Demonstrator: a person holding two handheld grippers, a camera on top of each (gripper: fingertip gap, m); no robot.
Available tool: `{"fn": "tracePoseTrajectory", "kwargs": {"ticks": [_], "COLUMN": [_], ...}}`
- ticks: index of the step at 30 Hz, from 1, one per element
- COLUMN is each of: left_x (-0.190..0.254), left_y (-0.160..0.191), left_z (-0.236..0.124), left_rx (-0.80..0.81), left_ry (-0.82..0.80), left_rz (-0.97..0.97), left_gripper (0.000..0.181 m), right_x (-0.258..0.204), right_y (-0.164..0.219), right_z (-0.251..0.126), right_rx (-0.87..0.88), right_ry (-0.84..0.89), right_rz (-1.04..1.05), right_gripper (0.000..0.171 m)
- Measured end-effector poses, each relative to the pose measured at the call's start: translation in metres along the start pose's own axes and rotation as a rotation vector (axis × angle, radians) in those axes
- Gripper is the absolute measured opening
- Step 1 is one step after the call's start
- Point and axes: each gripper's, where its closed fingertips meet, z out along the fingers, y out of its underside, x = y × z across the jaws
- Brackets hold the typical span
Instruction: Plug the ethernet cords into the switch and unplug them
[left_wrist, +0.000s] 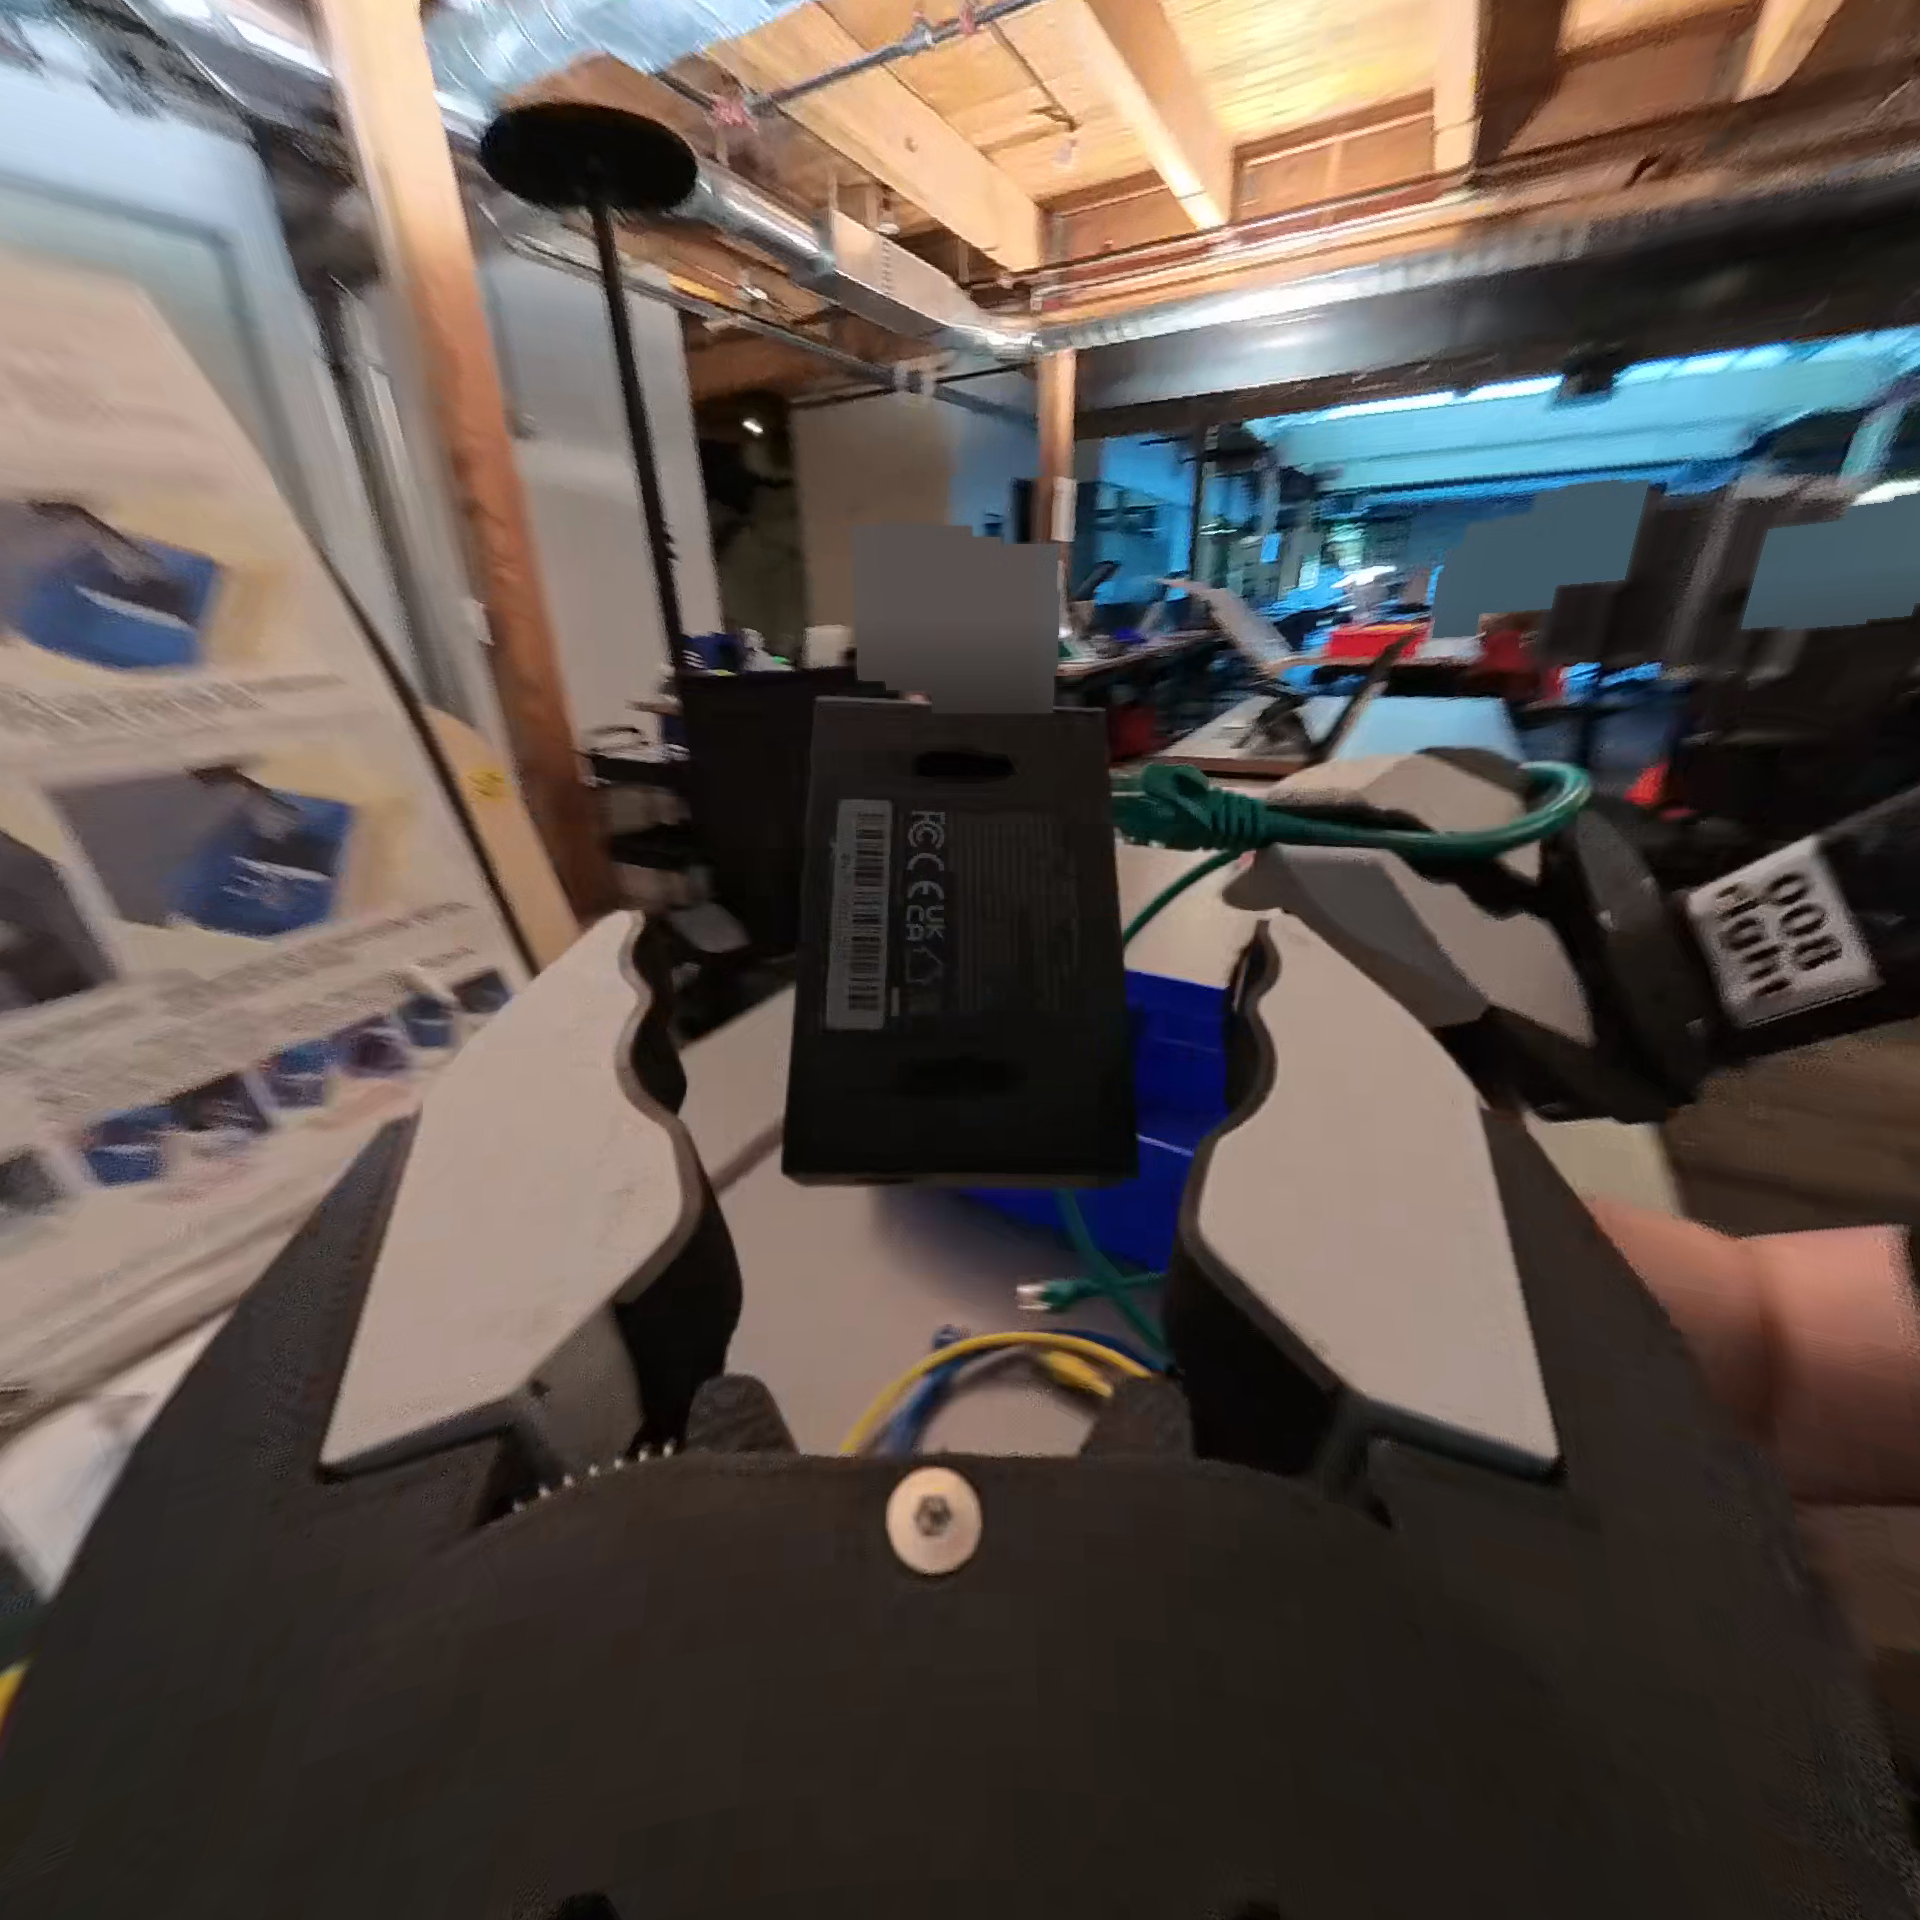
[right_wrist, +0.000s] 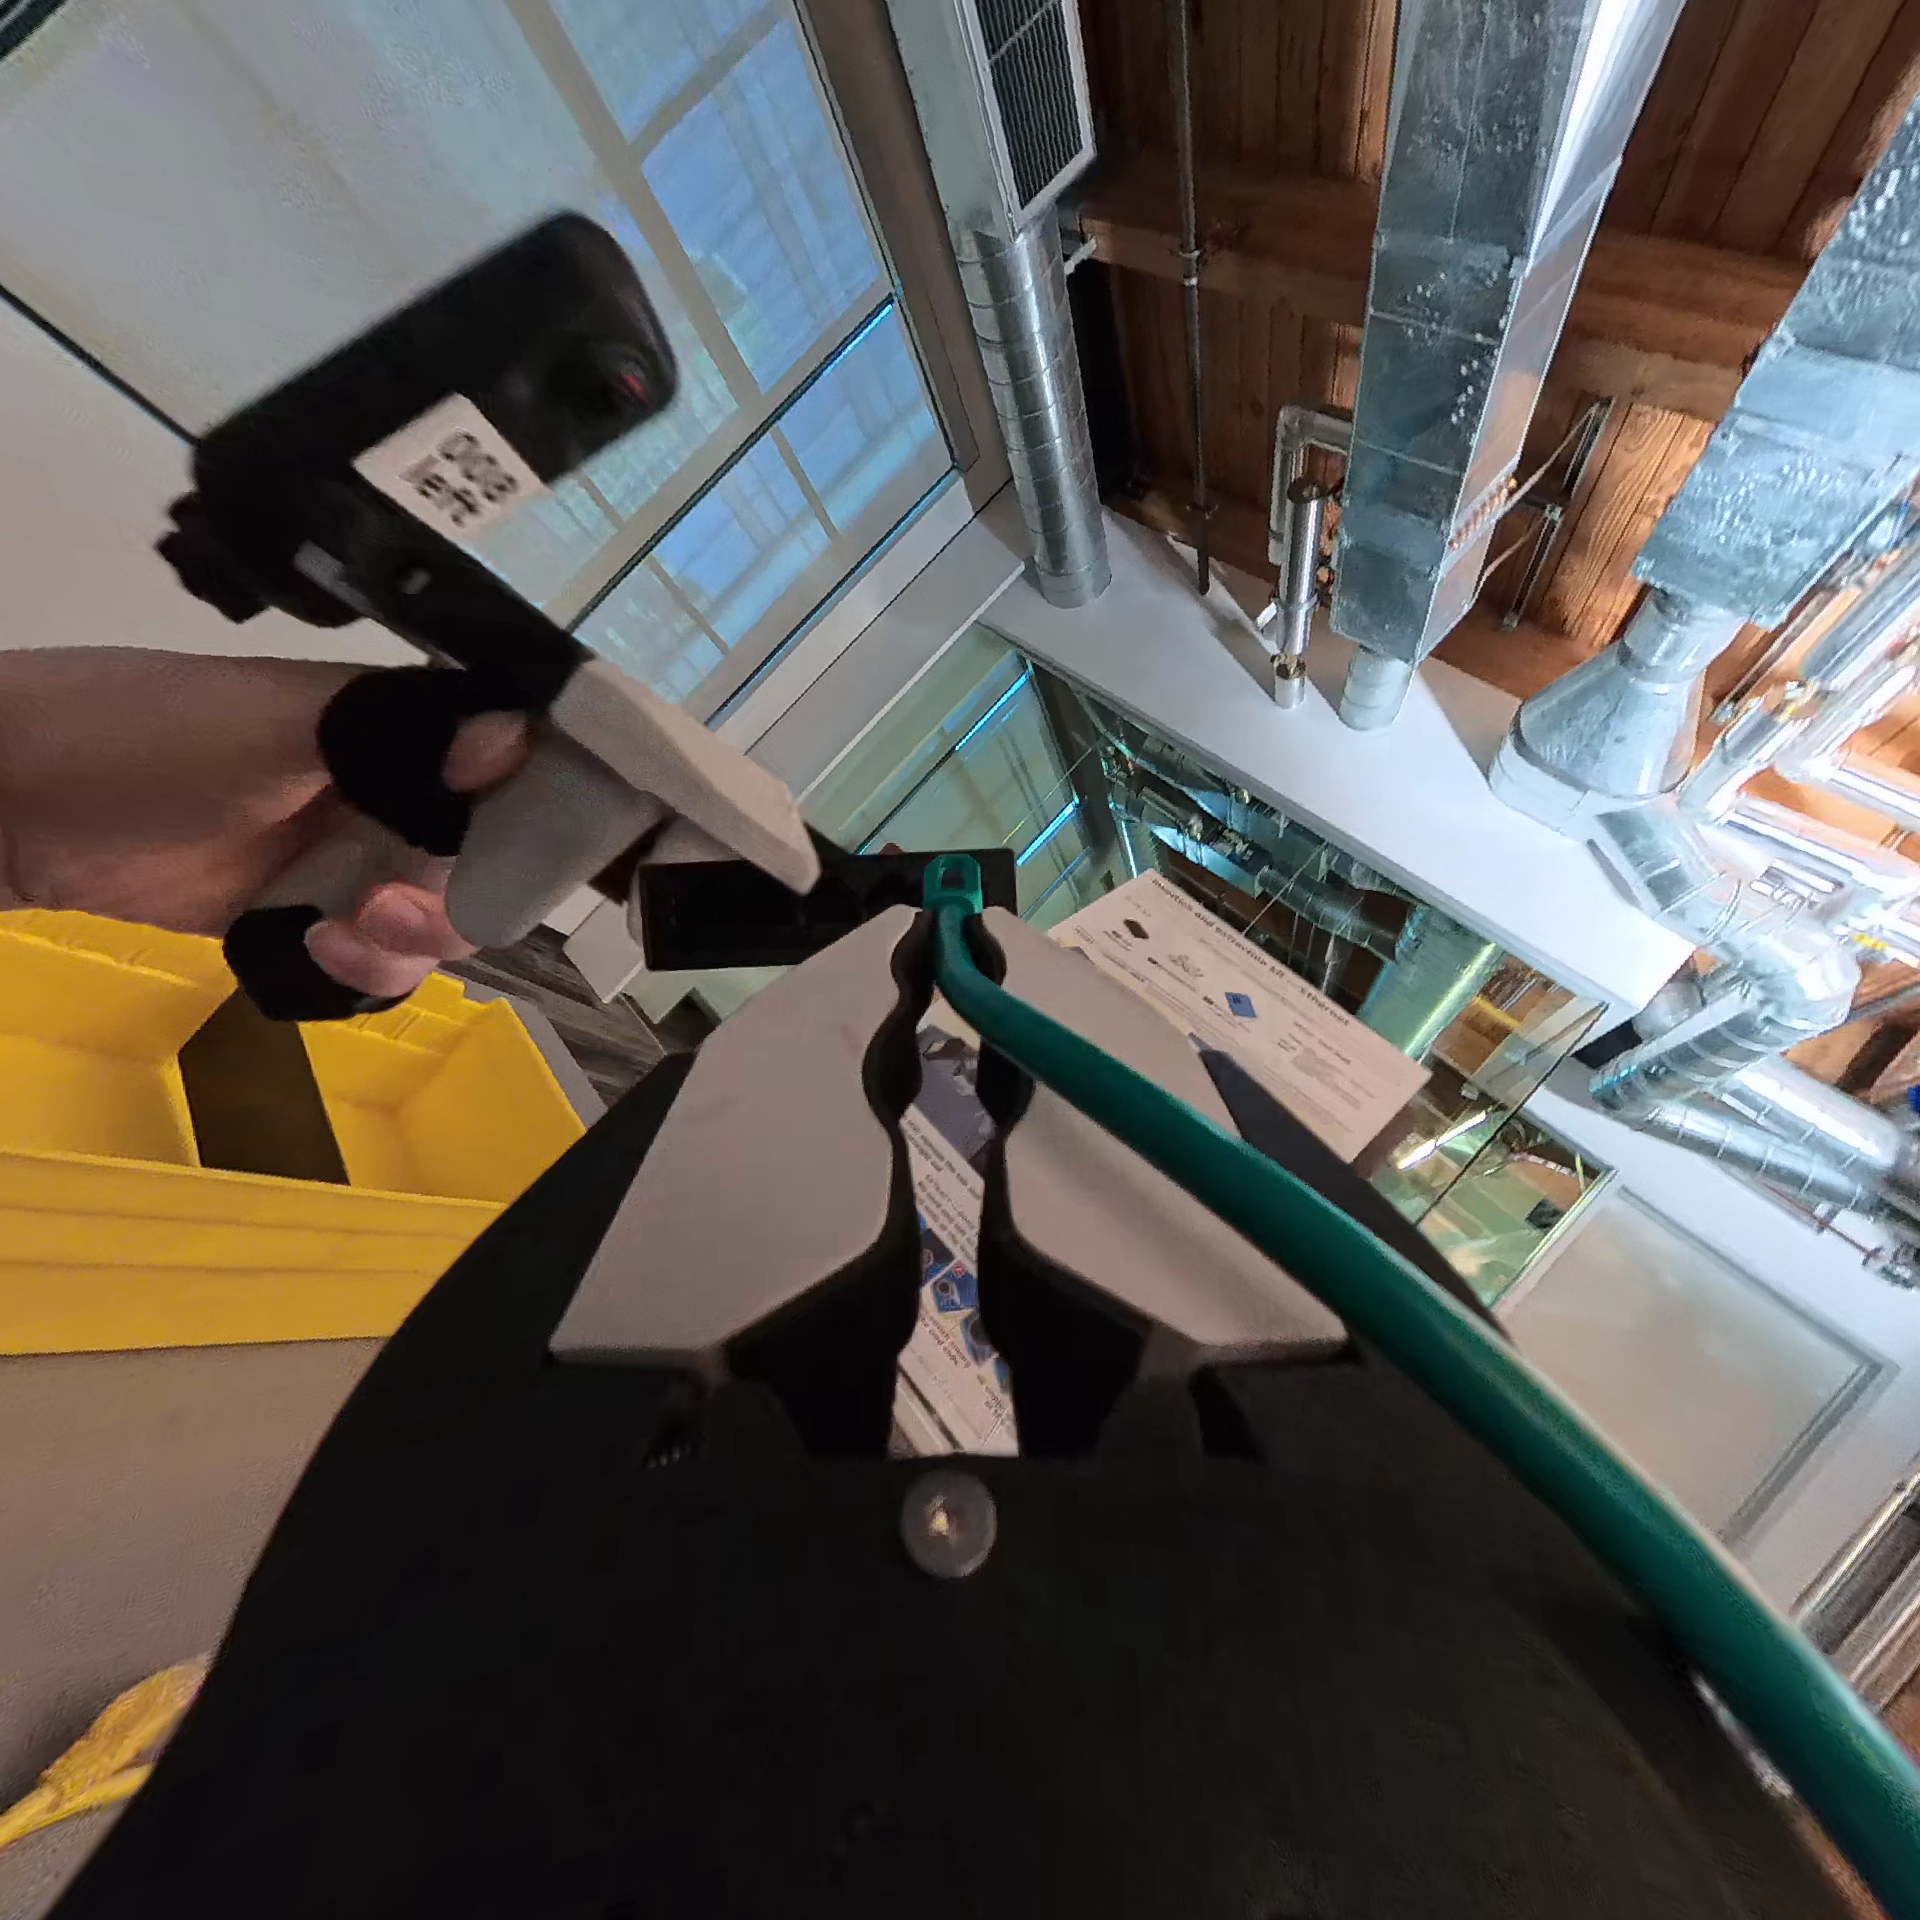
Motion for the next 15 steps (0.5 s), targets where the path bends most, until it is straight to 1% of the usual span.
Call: {"fn": "tracePoseTrajectory", "kwargs": {"ticks": [2,3,4,6,8,10,11,15], "left_x": [0.005,0.009,0.009,0.002,-0.003,-0.006,-0.007,-0.016], "left_y": [0.005,0.005,0.005,0.009,0.012,0.017,0.02,0.035], "left_z": [0.002,0.002,0.002,0.0,-0.002,-0.002,-0.001,0.008], "left_rx": [-0.004,0.006,0.014,0.001,-0.035,-0.085,-0.11,-0.187], "left_ry": [0.087,0.125,0.127,0.062,-0.014,-0.076,-0.092,-0.174], "left_rz": [-0.064,-0.062,-0.039,0.069,0.197,0.279,0.287,0.331], "left_gripper": [0.091,0.085,0.08,0.066,0.066,0.07,0.066,0.065], "right_x": [-0.006,-0.008,-0.008,-0.01,-0.012,-0.012,-0.012,-0.013], "right_y": [-0.001,-0.001,-0.001,0.001,0.005,0.008,0.009,0.016], "right_z": [0.0,0.001,0.001,0.002,0.003,0.003,0.003,0.004], "right_rx": [0.009,0.011,0.014,0.008,-0.006,-0.009,-0.003,-0.04], "right_ry": [-0.009,-0.014,-0.014,-0.045,-0.094,-0.118,-0.124,-0.163], "right_rz": [-0.033,-0.044,-0.045,-0.014,0.026,0.054,0.073,0.083], "right_gripper": [0.005,0.005,0.005,0.006,0.006,0.006,0.006,0.006]}}
